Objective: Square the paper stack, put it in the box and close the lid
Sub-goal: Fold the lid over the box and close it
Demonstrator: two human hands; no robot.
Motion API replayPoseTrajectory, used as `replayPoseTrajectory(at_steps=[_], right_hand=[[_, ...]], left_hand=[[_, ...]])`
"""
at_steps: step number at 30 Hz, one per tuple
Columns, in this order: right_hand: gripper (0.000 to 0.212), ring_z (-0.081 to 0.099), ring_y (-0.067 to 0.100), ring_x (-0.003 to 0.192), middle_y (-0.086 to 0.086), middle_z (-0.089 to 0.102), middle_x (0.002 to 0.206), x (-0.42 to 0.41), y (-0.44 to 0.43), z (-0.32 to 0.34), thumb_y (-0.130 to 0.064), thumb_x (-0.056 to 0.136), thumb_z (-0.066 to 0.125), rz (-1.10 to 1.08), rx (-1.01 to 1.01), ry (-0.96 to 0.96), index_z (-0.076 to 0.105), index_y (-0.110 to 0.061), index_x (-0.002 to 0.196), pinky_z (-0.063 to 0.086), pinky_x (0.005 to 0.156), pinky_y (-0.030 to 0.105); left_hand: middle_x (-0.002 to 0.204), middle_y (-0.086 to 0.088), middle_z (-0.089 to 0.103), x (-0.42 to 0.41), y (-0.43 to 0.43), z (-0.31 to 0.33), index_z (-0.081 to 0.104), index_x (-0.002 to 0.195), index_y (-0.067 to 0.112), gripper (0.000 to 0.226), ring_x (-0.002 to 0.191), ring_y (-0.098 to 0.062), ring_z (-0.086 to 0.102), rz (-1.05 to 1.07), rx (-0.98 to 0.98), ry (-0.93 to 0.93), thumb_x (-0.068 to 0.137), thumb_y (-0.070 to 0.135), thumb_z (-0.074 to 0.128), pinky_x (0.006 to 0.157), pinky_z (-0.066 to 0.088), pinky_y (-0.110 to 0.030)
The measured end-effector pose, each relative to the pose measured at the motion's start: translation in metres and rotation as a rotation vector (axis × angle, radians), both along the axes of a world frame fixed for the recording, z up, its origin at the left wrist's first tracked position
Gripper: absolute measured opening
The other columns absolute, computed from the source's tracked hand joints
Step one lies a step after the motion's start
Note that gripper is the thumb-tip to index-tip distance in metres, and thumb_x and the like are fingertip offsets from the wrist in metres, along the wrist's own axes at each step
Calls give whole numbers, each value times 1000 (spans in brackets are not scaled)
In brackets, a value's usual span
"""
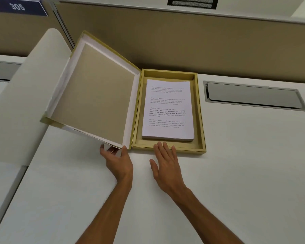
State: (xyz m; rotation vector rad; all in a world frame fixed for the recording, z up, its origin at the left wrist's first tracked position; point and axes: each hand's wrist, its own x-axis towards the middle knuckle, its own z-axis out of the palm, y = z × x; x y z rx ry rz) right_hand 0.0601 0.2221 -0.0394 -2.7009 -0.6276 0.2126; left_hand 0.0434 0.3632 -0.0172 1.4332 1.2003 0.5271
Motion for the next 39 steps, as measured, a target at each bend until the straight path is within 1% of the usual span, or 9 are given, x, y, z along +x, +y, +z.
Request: replayPoseTrajectory(at_steps=[4, 7, 14, 19, 24, 28, 32, 35, 39], right_hand=[[63, 6, 18, 151, 3, 21, 162, 1, 0, -1, -49, 101, 22, -4, -3, 6, 27, -15, 154, -7, 118, 39], [67, 6, 19, 151, 3, 22, 162, 0, 0, -1, -52, 100, 13, -5, -5, 6, 27, -15, 154, -8, 118, 39], [73, 5, 20, 150, 4, 21, 162, 0, -1, 0, -55, 97, 4, 14, -11, 0, 26, -14, 154, -6, 118, 41], [63, 0, 16, 152, 1, 15, 164, 0, -4, 1, -48, 102, 21, 22, 45, 51, 23, -15, 155, -3, 123, 44], [58, 12, 2, 145, -10, 36, 153, 1, -8, 19, -30, 96, 57, -171, 461, 229, 37, -18, 150, 14, 123, 39], [68, 47, 7, 131, -11, 54, 138, 7, -15, 33, -19, 84, 74, -417, 803, 459, 42, -28, 143, 40, 105, 26], [72, 54, 7, 128, -4, 61, 136, 10, -25, 39, -7, 79, 78, -535, 1177, 562, 43, -23, 140, 45, 104, 30], [62, 64, 15, 116, 6, 66, 126, 13, -34, 48, 4, 81, 74, -656, 1380, 534, 47, -19, 132, 54, 92, 30], [50, 68, 17, 105, 10, 68, 121, 22, -46, 50, -9, 87, 72, -864, 1425, 484, 47, -11, 130, 58, 88, 47]], left_hand=[[129, -8, 63, -1, -1, 2, 50, 134, 12, 53, 117, -23, 60, -54, 85, 5, 86, 10, 73, 89, 46, -21], [126, -9, 63, 0, -1, 6, 50, 131, 9, 51, 108, -16, 60, -92, 114, 13, 86, 11, 74, 87, 46, -19], [125, -13, 66, 0, -5, -2, 51, 124, 11, 50, 110, -30, 66, -244, 238, 50, 83, 26, 76, 96, 54, -40], [125, -12, 64, 3, -15, 0, 48, 127, 7, 53, 111, -29, 66, -393, 367, 52, 85, 26, 74, 94, 56, -42], [115, -10, 68, 0, -16, -8, 48, 123, 15, 49, 102, -30, 68, -526, 532, 127, 83, 25, 75, 83, 59, -43], [124, -12, 66, -2, -17, -10, 53, 134, 12, 61, 108, -31, 66, -636, 744, 198, 79, 21, 80, 75, 58, -44], [137, -10, 58, -4, -15, -21, 52, 141, 16, 69, 121, -29, 60, -703, 895, 214, 79, 23, 80, 74, 62, -45], [140, -10, 56, -3, -17, -26, 52, 141, 19, 70, 124, -28, 57, -718, 914, 251, 78, 26, 80, 71, 62, -44], [143, -12, 53, 0, -27, -28, 55, 140, 21, 66, 129, -32, 54, -727, 927, 294, 79, 34, 78, 75, 61, -50]])
